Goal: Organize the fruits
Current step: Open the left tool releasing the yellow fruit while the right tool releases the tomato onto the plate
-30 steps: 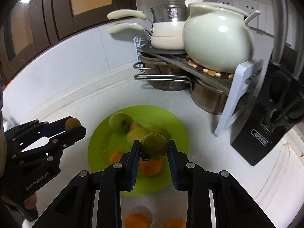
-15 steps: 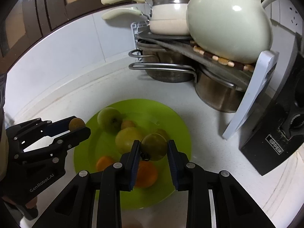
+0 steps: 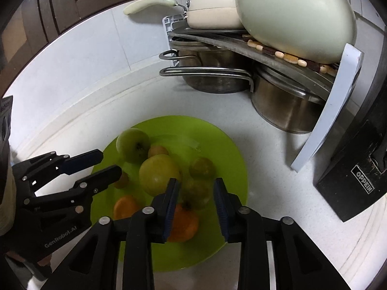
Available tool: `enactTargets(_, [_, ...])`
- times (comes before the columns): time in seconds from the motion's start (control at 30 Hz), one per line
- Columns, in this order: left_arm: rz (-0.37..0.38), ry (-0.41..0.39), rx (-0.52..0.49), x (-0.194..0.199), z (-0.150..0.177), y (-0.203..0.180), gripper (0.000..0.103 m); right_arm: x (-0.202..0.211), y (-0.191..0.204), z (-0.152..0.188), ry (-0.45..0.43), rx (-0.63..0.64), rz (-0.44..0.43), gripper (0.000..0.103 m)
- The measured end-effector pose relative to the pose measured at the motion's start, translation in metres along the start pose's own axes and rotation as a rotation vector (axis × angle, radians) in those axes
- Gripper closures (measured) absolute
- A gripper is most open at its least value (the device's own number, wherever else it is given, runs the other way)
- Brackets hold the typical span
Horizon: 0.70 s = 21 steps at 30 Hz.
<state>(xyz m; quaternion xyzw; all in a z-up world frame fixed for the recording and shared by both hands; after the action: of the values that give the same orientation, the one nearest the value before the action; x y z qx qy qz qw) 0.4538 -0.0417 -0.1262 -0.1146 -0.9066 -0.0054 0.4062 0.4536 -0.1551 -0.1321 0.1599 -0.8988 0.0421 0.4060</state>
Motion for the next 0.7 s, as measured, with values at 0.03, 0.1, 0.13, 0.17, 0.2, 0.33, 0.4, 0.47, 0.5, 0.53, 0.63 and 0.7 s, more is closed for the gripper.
enactTargets(0.03, [0.000,-0.004,0.002,0.002,0.000,0.000,0.062,0.001,0.001,0.000,-0.003,0.002,0.003,0.062])
enactTargets(0.1, [0.002,-0.009,0.005,0.005,-0.001,0.000,0.060,0.004,0.002,0.000,-0.008,0.009,0.007,0.062])
enactTargets(0.13, [0.000,-0.015,0.006,0.008,-0.001,0.000,0.059,0.006,0.003,0.000,-0.010,0.010,0.005,0.062])
enactTargets(0.17, [-0.002,-0.017,0.007,0.009,-0.002,0.001,0.059,0.008,0.004,0.000,-0.013,0.011,0.006,0.062])
enactTargets(0.2, [-0.004,-0.020,0.009,0.011,-0.003,0.001,0.058,0.010,0.004,0.000,-0.016,0.012,0.006,0.062])
enactTargets(0.33, [-0.003,-0.039,0.013,0.022,-0.004,0.001,0.055,0.020,0.007,0.000,-0.032,0.013,0.008,0.062])
enactTargets(0.4, [-0.001,-0.048,0.017,0.028,-0.004,0.000,0.054,0.026,0.007,-0.001,-0.043,0.012,0.012,0.062])
enactTargets(0.47, [0.003,-0.059,0.018,0.034,-0.005,-0.001,0.053,0.032,0.008,-0.001,-0.053,0.013,0.016,0.062])
enactTargets(0.5, [0.005,-0.067,0.017,0.039,-0.006,-0.002,0.052,0.036,0.009,-0.001,-0.059,0.013,0.019,0.062])
enactTargets(0.53, [0.005,-0.074,0.016,0.042,-0.006,-0.003,0.051,0.040,0.009,0.000,-0.064,0.014,0.021,0.062])
enactTargets(0.63, [0.008,-0.096,0.009,0.053,-0.007,-0.006,0.047,0.050,0.010,0.001,-0.082,0.012,0.028,0.062])
enactTargets(0.7, [0.012,-0.108,0.007,0.059,-0.008,-0.009,0.045,0.057,0.010,0.001,-0.093,0.010,0.031,0.062])
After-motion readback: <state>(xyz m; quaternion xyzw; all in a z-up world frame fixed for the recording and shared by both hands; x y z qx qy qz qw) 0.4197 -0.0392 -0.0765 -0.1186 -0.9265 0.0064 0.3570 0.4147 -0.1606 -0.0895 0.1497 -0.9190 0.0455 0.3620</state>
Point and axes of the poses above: each gripper's, at about its wrist camera, not at the fingertips, and x roughly against the way its jaws point, y to its left, z to its underside, the point moved 7 cm from there along -x, roughly the way its jaws point, and after that the axes turned 6 degrees about x, right-handed, at the moved point
